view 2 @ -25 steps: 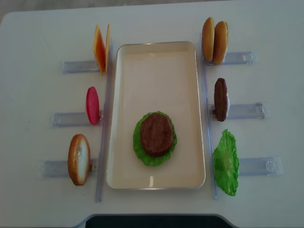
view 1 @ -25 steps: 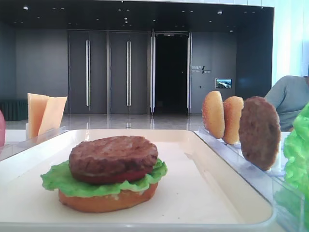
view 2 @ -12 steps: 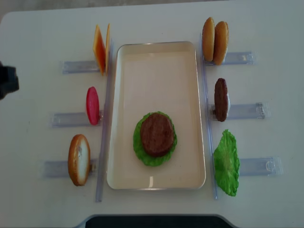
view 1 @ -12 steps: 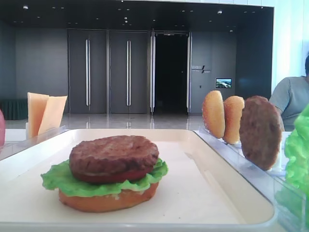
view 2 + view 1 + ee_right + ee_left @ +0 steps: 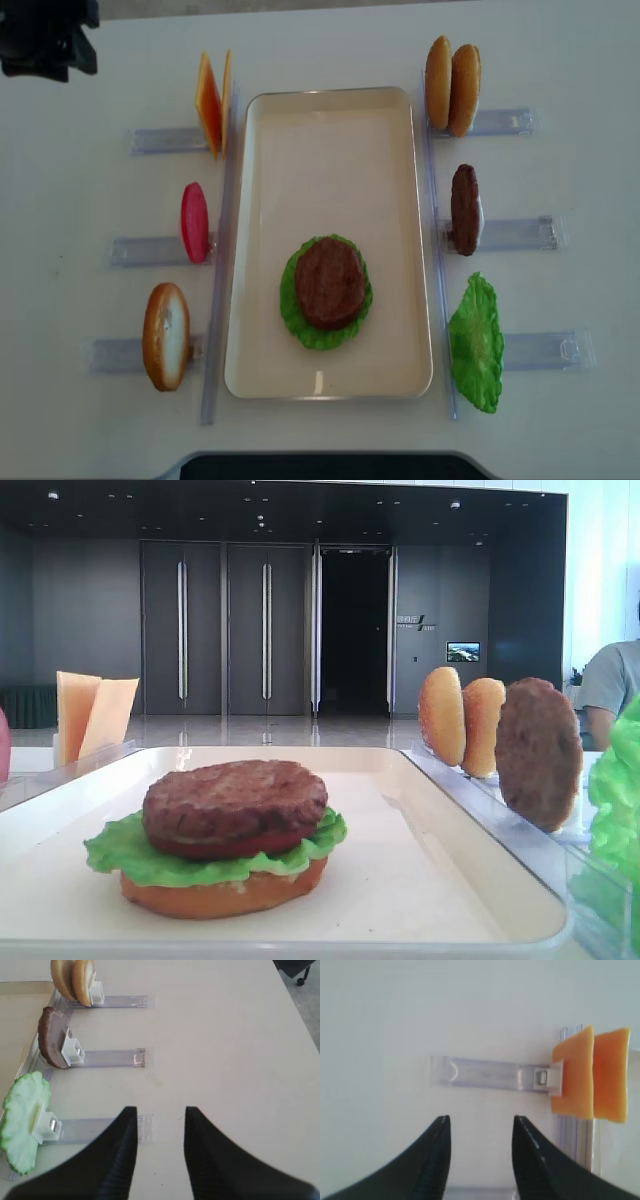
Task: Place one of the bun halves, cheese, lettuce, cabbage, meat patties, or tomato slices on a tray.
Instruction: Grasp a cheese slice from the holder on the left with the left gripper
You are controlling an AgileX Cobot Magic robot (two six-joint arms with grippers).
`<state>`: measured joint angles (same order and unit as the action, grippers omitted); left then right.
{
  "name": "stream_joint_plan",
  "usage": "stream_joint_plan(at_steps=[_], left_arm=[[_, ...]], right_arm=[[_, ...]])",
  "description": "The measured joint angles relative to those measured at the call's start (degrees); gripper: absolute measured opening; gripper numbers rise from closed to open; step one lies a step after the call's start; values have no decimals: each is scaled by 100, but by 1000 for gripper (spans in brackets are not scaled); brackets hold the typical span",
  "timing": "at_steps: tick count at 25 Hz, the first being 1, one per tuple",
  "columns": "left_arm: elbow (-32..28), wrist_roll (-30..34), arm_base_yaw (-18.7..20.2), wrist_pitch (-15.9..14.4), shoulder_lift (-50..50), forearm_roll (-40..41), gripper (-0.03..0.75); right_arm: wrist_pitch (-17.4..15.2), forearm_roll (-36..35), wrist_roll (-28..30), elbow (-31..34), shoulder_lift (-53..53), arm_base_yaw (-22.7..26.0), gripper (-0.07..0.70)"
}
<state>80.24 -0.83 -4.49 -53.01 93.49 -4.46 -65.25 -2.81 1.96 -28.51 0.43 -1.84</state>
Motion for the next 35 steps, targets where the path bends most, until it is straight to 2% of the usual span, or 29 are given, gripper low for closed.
stream_joint_plan(at_steps=[3, 6, 11, 15, 20, 24, 30, 35], left_arm=[[694, 0, 0, -64, 596, -39, 317], [1411, 0, 0, -286, 1115, -55, 317], [2275, -24, 0, -633, 1837, -179, 317], [2700, -108, 0, -797, 2171, -268, 317], [2826, -233, 81, -919, 2243, -351, 317], [2837, -567, 462, -1044, 2248, -78, 317], [2837, -953, 1398, -1084, 2304, -93, 317], [2843, -1148, 1931, -1152, 2413, -68, 317]], right_arm=[[5, 0, 0, 0, 0, 0, 254], [5, 0, 0, 0, 0, 0, 254], [5, 0, 0, 0, 0, 0, 254], [5, 0, 0, 0, 0, 0, 252], [5, 0, 0, 0, 0, 0, 252], [5, 0, 0, 0, 0, 0, 252], [5, 0, 0, 0, 0, 0, 246], [5, 0, 0, 0, 0, 0, 244]])
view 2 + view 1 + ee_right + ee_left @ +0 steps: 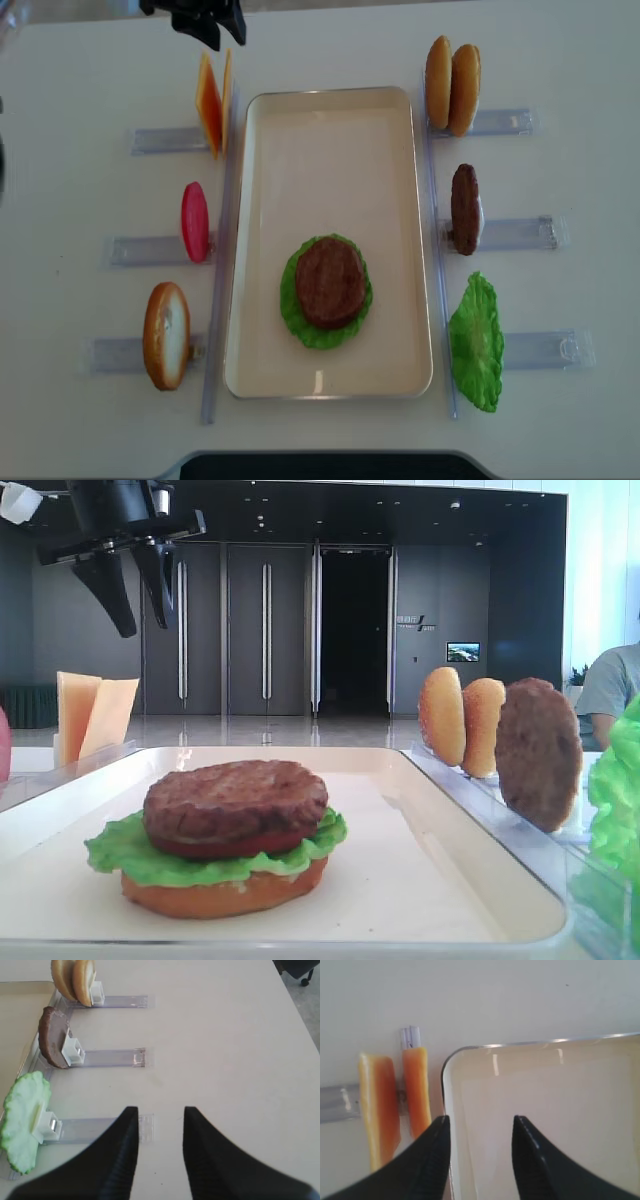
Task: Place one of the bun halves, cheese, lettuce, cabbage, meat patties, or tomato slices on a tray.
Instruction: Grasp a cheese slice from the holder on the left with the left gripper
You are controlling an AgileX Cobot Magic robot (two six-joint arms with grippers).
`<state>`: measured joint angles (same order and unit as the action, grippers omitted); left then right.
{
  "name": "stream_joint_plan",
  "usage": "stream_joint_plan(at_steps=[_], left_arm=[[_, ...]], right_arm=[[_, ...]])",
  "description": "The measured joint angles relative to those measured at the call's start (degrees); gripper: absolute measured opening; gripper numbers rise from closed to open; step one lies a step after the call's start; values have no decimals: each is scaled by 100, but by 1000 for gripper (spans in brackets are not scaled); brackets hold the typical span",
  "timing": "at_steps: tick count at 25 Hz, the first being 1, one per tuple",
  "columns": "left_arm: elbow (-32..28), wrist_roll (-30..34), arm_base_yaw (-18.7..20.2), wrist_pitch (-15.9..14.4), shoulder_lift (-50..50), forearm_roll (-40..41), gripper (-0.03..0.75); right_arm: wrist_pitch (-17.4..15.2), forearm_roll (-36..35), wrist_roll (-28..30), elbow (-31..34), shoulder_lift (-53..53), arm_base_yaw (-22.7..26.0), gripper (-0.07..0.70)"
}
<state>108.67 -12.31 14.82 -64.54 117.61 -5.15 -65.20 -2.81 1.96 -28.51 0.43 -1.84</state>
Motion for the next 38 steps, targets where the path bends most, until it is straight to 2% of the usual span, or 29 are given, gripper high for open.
stream_joint_plan(at_steps=[3, 9, 13, 29, 38], left_arm=[[0, -134, 114, -46, 29, 166, 317], [0, -356, 115, -365, 29, 665, 317], [0, -450, 115, -444, 29, 826, 317], [1, -467, 115, -427, 369, 845, 317], [1, -467, 115, -237, 611, 896, 317]], right_arm=[[0, 0, 0, 0, 0, 0, 244], [0, 0, 0, 0, 0, 0, 244], [0, 0, 0, 0, 0, 0, 244], [0, 0, 0, 0, 0, 0, 244], [0, 0, 0, 0, 0, 0, 244]])
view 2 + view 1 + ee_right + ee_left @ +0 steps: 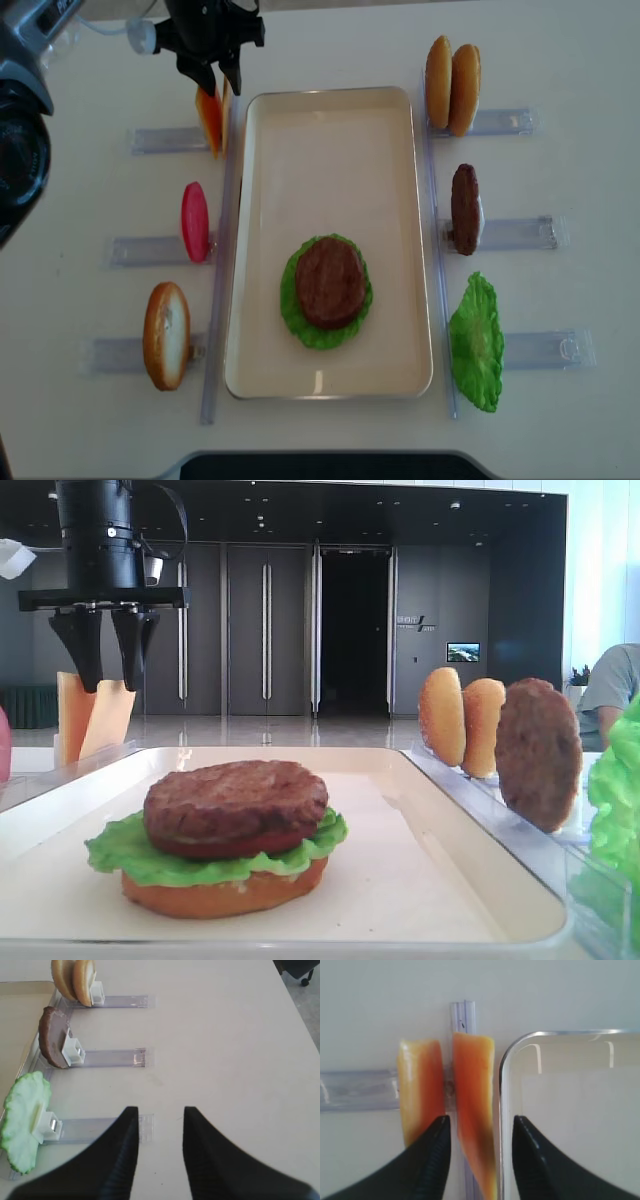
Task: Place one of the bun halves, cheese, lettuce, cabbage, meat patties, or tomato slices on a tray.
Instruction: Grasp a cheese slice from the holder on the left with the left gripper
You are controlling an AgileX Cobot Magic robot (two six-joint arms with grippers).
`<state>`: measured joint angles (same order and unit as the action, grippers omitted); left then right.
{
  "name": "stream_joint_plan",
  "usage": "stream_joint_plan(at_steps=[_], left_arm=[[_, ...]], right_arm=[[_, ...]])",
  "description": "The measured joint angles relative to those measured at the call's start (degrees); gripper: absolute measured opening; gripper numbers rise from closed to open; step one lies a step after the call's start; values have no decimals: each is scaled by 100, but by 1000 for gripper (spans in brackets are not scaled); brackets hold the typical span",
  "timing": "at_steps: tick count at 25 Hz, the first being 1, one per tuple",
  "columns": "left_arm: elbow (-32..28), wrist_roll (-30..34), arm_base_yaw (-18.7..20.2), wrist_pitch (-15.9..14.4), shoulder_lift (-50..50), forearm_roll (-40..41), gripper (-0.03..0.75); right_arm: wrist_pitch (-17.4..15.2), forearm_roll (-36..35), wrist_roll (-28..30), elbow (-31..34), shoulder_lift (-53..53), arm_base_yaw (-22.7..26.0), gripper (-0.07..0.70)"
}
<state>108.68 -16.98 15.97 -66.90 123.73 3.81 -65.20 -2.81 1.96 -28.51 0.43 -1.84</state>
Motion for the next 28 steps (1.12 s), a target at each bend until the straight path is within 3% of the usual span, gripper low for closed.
stream_joint_plan(at_steps=[8, 18, 28], left_arm=[[5, 0, 0, 37, 165, 75, 314], [5, 0, 0, 37, 214, 155, 252], [5, 87, 0, -169, 220, 239, 58]], right_arm=[[0, 0, 0, 0, 0, 0, 244], [0, 0, 0, 0, 0, 0, 244], [0, 0, 0, 0, 0, 0, 244]])
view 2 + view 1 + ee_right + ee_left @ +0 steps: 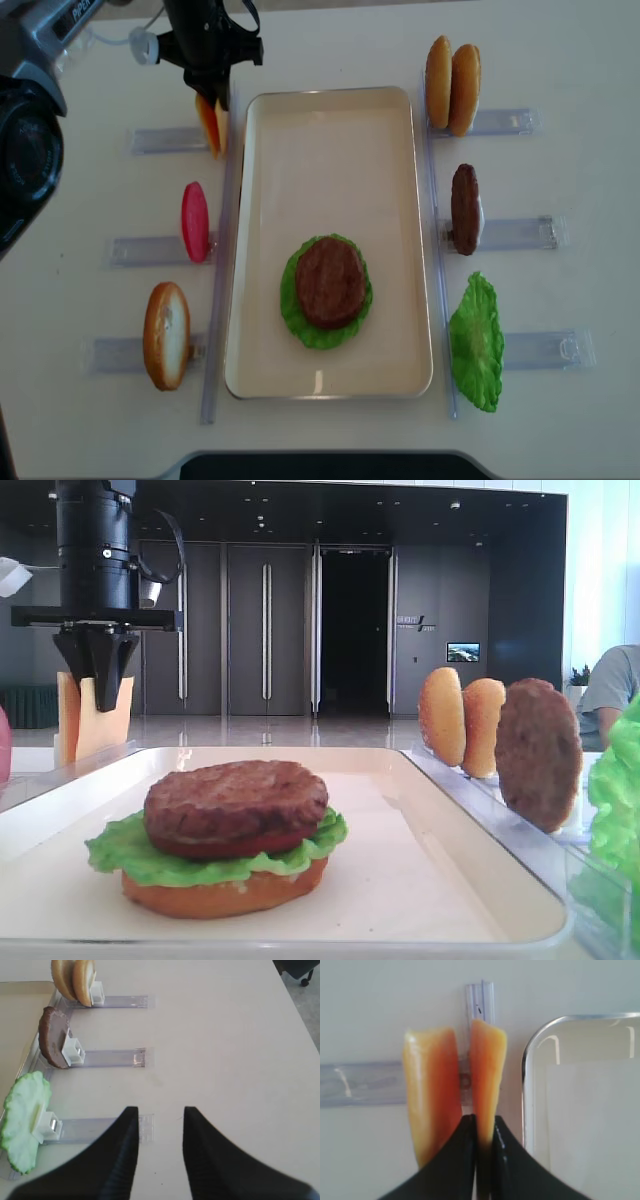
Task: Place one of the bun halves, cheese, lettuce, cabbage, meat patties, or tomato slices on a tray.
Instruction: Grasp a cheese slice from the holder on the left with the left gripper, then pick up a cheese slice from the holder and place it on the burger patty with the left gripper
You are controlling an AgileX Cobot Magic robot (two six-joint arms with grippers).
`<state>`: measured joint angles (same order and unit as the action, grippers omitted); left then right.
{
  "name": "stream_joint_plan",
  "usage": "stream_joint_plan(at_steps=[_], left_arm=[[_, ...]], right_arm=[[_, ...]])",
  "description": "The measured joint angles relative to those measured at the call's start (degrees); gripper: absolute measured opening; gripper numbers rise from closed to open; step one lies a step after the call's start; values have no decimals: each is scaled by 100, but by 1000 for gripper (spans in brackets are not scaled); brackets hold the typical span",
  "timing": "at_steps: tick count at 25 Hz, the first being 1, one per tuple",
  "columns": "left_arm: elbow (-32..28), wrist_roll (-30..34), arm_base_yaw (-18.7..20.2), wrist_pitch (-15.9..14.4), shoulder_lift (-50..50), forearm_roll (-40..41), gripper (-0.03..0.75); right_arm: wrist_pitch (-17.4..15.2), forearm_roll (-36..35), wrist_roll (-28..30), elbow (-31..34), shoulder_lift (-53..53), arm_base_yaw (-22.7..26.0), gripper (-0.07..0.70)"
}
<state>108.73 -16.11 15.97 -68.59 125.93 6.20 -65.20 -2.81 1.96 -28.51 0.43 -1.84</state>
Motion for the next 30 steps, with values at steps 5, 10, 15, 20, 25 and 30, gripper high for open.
stream_joint_plan(at_steps=[5, 10, 15, 20, 25, 30], left_arm=[[36, 17, 0, -103, 0, 63, 33], [36, 31, 0, -110, -82, 63, 31], [36, 42, 0, -121, -500, 56, 31], [36, 116, 0, -156, -990, 56, 31], [36, 142, 0, -223, -1474, -155, 31], [-100, 147, 0, -241, -1892, -352, 31]], right_arm=[[0, 0, 0, 0, 0, 0, 244], [0, 0, 0, 0, 0, 0, 244], [0, 0, 0, 0, 0, 0, 244], [0, 0, 0, 0, 0, 0, 244], [0, 0, 0, 0, 0, 0, 244], [0, 0, 0, 0, 0, 0, 244]])
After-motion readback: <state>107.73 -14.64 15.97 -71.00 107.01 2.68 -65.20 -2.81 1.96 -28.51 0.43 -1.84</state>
